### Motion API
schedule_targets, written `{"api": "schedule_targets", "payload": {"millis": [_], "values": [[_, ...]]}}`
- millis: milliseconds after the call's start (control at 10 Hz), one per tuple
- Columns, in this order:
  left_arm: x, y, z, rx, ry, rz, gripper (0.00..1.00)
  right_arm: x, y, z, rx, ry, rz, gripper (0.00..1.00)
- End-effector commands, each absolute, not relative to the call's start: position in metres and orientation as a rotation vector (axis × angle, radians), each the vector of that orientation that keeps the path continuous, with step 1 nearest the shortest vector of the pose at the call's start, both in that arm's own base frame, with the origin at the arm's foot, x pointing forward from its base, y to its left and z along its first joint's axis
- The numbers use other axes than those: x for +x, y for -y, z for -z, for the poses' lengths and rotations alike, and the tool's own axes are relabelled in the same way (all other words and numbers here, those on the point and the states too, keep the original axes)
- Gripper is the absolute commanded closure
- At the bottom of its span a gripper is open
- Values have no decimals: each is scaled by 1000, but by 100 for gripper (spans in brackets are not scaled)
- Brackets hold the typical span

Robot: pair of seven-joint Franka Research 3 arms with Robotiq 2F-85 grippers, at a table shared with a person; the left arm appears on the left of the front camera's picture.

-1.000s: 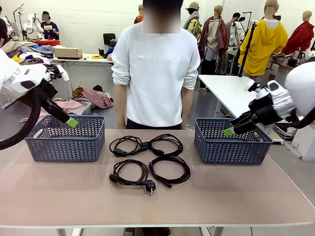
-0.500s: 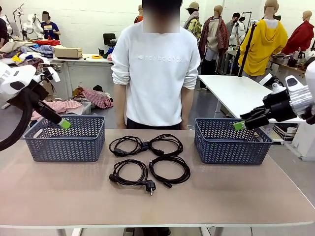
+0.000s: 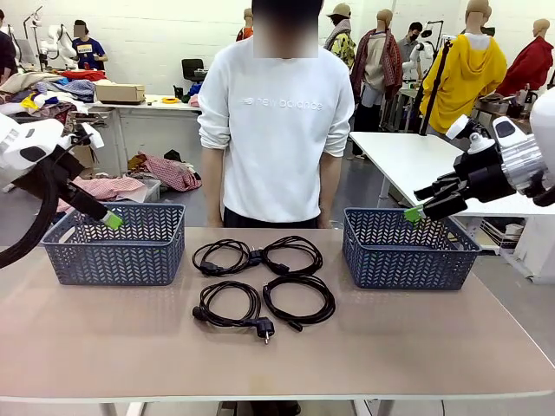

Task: Organize the cables according to human instructions.
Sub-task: Pick up a bundle of cables and place it in the basket indicated by the human.

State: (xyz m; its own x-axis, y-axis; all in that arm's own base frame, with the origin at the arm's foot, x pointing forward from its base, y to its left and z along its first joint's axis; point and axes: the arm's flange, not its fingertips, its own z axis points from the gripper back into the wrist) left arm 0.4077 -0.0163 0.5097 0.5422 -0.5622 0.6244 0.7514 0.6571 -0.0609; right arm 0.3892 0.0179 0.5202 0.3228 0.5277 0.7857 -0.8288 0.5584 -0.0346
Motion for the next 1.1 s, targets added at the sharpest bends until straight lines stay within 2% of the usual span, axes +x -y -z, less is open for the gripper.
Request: {"api": "schedule_targets", "payload": {"millis": [0,1000], "values": [[406,21,-508,-354,599,824,0,390,-15,-519,423,848,-911,0],[406,21,-508,-354,599,824,0,390,-15,-519,423,848,-911,0]]}}
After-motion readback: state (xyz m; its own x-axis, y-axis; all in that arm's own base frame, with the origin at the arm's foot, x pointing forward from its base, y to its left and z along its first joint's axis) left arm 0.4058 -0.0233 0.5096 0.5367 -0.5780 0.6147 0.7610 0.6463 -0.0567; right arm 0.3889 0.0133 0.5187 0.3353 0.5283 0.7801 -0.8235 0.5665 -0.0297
